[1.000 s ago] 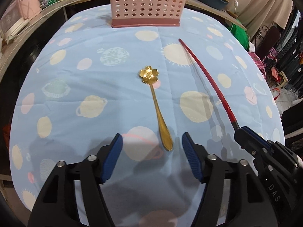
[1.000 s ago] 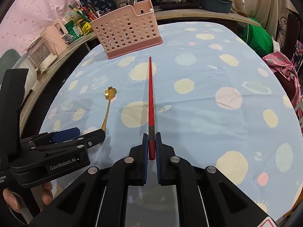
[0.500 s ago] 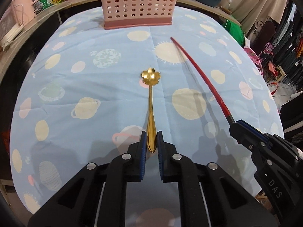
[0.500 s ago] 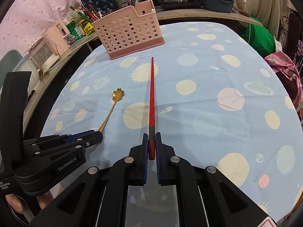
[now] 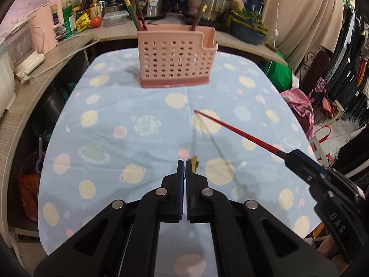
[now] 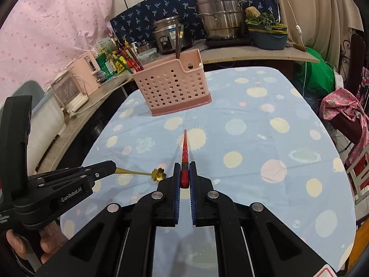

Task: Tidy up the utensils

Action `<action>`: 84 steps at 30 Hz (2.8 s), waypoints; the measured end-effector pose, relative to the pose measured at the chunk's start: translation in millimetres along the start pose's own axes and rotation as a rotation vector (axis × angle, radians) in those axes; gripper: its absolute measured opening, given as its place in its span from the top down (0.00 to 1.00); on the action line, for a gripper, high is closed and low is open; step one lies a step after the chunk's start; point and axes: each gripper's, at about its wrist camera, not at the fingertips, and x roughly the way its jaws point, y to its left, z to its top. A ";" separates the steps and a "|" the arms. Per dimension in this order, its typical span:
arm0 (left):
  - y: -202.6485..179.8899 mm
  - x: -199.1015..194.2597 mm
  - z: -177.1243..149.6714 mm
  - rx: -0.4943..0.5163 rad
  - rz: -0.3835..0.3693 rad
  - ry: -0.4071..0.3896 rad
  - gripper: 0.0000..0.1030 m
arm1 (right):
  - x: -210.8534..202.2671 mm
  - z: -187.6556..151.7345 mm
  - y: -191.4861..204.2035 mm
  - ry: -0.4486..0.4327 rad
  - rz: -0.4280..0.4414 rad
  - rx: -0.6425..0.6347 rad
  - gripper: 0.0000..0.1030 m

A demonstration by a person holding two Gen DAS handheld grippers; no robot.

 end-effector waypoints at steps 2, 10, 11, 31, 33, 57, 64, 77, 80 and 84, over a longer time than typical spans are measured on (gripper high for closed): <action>1.6 -4.8 8.7 -0.002 0.000 -0.015 0.99 | -6.1 11.4 -0.5 -0.026 0.008 0.009 0.93; 5.7 -31.7 59.9 0.019 0.000 -0.096 0.99 | -29.5 74.9 6.4 -0.168 0.034 -0.002 0.93; 6.2 -35.2 69.6 0.025 0.000 -0.107 0.99 | -30.0 84.5 6.4 -0.182 0.041 -0.003 0.93; 34.2 -19.6 245.1 0.050 0.118 -0.192 0.99 | 8.6 270.4 28.0 -0.465 0.096 0.016 0.93; 34.4 -10.3 250.8 0.055 0.129 -0.182 0.99 | 14.7 282.9 31.3 -0.487 0.095 0.016 0.93; 38.7 38.7 228.4 0.008 0.119 -0.183 0.55 | 111.9 251.1 35.9 -0.267 0.075 -0.040 0.63; 27.2 13.5 211.4 0.029 0.152 -0.237 0.48 | 86.1 227.9 27.4 -0.230 0.068 -0.016 0.50; 13.4 -22.7 162.4 0.050 0.204 -0.278 0.43 | 41.5 173.2 22.8 -0.168 -0.012 -0.032 0.48; 12.4 -27.7 151.4 0.051 0.223 -0.288 0.38 | 34.9 160.8 28.5 -0.155 -0.037 -0.065 0.47; 10.1 -32.3 138.1 0.051 0.233 -0.292 0.33 | 27.9 144.6 35.0 -0.147 -0.065 -0.099 0.46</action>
